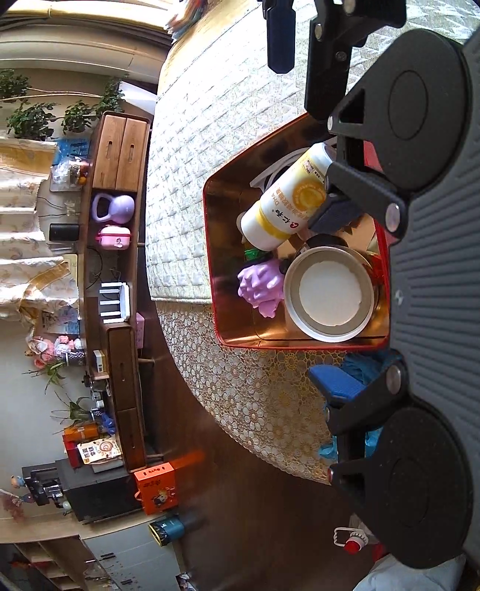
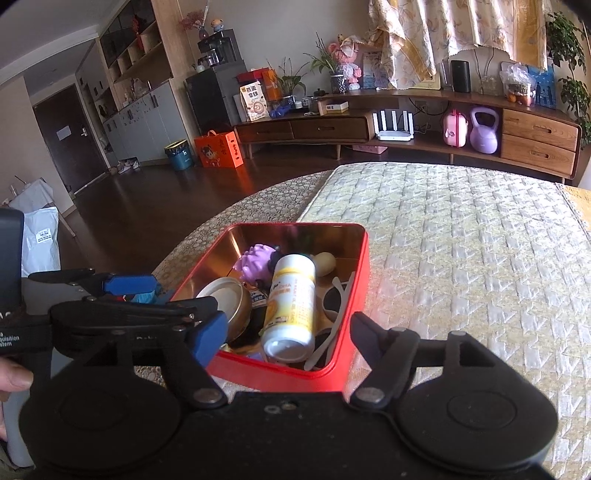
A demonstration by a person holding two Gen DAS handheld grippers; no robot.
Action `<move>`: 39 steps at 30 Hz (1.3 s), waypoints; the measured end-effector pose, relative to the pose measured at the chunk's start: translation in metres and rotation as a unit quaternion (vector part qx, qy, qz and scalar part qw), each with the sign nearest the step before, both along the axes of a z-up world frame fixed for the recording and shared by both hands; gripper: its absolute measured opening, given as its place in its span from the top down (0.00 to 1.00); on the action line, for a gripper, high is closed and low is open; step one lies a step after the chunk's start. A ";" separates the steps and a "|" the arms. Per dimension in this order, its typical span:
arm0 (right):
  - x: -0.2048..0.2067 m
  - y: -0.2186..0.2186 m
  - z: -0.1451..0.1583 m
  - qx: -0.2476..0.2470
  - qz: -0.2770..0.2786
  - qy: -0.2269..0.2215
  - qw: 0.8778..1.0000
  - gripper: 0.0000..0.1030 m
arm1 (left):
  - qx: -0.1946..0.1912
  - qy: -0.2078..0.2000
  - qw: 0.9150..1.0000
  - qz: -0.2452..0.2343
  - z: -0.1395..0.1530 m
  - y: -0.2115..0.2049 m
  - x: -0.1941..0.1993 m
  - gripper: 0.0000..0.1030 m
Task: Organize rigid objects
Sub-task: 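Lower lid into red tin and open left tool while right tool releases sunglasses, then lift both open tools up and away from the red tin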
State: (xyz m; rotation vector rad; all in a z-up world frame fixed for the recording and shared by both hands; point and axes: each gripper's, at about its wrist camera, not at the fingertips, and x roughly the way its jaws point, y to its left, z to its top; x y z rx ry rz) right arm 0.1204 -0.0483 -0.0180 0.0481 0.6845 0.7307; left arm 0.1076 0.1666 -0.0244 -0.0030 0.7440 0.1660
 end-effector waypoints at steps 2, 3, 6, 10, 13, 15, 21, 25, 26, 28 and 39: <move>-0.006 -0.004 0.001 -0.001 0.001 -0.007 1.000 0.21 | -0.004 -0.003 1.000 -0.001 0.002 -0.001 -0.003 0.24; -0.008 -0.006 0.002 -0.001 0.001 -0.010 1.000 0.20 | -0.005 -0.005 1.000 -0.002 0.003 -0.002 -0.005 0.24; -0.015 -0.013 0.004 0.000 -0.003 -0.020 1.000 0.14 | -0.010 -0.010 1.000 -0.003 0.005 -0.005 -0.010 0.24; -0.022 -0.023 0.007 0.006 -0.012 -0.030 0.999 0.03 | -0.016 -0.018 1.000 -0.006 0.009 -0.008 -0.018 0.20; -0.026 -0.032 0.008 0.014 -0.019 -0.039 0.999 0.00 | -0.025 -0.024 0.999 -0.006 0.010 -0.010 -0.023 0.19; -0.029 -0.036 0.010 0.018 -0.020 -0.045 0.999 0.00 | -0.030 -0.026 0.999 -0.007 0.011 -0.012 -0.026 0.17; -0.042 -0.042 0.013 0.012 -0.022 -0.080 0.996 0.00 | -0.046 -0.033 0.998 -0.002 0.014 -0.016 -0.033 0.15; -0.050 -0.044 0.013 0.010 -0.022 -0.094 0.995 0.00 | -0.049 -0.041 0.998 -0.004 0.016 -0.020 -0.038 0.07; -0.051 -0.044 0.013 0.009 -0.022 -0.097 0.995 0.00 | -0.050 -0.044 0.998 -0.006 0.017 -0.021 -0.039 0.02; -0.055 -0.045 0.014 0.008 -0.026 -0.102 0.994 0.00 | -0.051 -0.052 0.997 -0.008 0.018 -0.023 -0.043 0.00; -0.061 -0.060 0.010 0.021 -0.043 -0.095 0.994 0.00 | -0.041 -0.069 0.997 0.000 0.025 -0.033 -0.056 0.00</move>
